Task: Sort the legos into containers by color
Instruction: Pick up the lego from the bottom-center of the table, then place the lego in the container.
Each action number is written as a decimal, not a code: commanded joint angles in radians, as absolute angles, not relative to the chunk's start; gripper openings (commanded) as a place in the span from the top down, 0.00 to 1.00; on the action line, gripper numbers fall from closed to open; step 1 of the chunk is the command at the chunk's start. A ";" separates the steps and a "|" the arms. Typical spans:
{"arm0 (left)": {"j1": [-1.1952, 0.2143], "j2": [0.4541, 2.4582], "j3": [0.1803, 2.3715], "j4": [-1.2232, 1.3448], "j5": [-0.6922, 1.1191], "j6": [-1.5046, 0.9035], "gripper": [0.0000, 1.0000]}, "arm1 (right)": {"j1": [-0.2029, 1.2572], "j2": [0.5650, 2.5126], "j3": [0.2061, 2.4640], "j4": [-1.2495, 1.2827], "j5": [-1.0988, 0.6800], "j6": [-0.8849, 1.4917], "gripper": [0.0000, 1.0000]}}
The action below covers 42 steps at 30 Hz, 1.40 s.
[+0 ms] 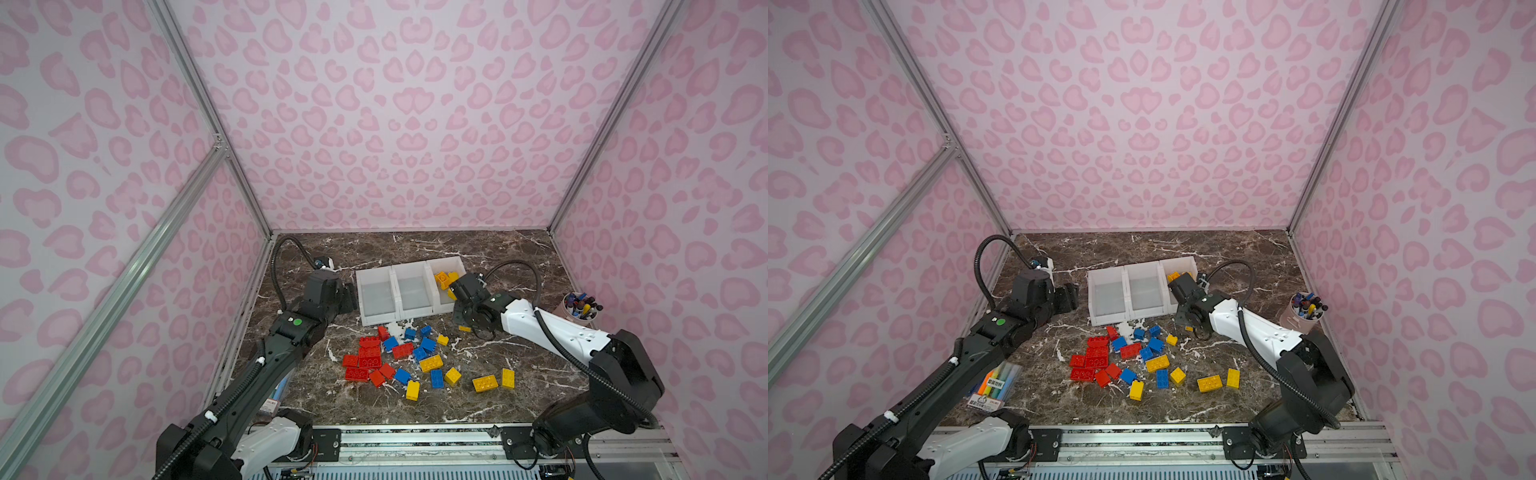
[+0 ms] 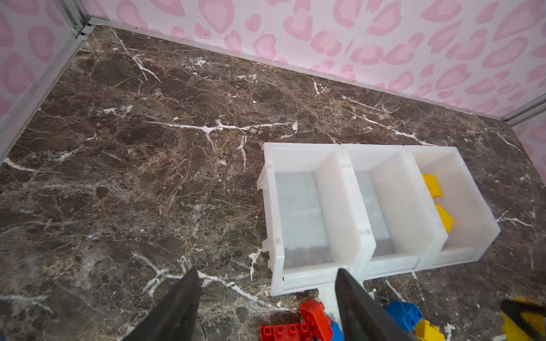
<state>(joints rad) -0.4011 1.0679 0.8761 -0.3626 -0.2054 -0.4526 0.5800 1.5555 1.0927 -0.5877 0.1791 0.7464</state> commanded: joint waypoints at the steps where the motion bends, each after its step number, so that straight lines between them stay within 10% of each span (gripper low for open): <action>1: -0.402 1.041 0.864 -0.402 -0.179 -0.480 0.25 | 0.533 1.626 1.176 -0.591 0.149 0.584 0.76; 15: -0.402 0.858 0.782 -0.421 -0.175 -0.523 0.04 | 0.454 1.969 1.477 -0.590 0.042 0.424 0.73; 22: -0.402 0.864 0.772 -0.428 -0.158 -0.537 0.03 | 0.449 1.998 1.538 -0.608 0.049 0.404 0.56; 42: -0.403 0.873 0.726 -0.393 -0.130 -0.558 0.02 | 0.589 1.519 1.077 -0.700 0.118 0.628 0.41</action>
<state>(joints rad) -0.4023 0.8673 0.7311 -0.4198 -0.1413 -0.5480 0.5468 1.5650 1.1557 -0.6468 0.0753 0.5201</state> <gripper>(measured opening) 0.985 0.585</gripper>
